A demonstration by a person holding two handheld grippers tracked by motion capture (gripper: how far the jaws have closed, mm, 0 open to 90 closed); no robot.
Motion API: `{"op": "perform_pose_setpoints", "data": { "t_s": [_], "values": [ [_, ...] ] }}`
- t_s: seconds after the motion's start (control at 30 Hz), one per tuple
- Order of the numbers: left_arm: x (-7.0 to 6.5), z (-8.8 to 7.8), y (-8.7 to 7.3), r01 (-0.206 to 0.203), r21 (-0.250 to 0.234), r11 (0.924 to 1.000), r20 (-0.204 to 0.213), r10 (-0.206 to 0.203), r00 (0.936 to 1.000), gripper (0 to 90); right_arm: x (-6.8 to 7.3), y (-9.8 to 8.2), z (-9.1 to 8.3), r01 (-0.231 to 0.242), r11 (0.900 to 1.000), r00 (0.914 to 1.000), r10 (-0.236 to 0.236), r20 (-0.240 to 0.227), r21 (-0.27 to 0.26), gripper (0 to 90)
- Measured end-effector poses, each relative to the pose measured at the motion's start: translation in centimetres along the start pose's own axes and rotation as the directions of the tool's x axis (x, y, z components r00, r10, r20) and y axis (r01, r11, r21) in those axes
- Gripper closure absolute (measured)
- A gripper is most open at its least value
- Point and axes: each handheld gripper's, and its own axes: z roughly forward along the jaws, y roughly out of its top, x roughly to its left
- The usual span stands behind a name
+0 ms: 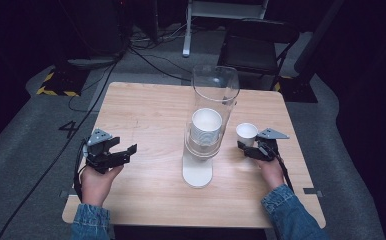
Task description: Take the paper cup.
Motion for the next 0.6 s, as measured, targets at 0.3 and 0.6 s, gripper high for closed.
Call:
{"op": "perform_pose_setpoints", "data": {
  "t_s": [0.3,0.6],
  "values": [
    [0.02,0.14,-0.01,-0.001,0.004,1.0,-0.001,0.001,1.0,28.2,-0.28,-0.34,0.35,-0.03,0.999,0.9993,0.031,-0.022,0.03,30.6],
    [0.04,0.12,-0.01,-0.002,0.003,1.0,-0.001,0.002,1.0,28.4,-0.2,-0.62,0.69,-0.029,0.997,0.9991,0.031,-0.029,0.07,29.8]
  ]
}}
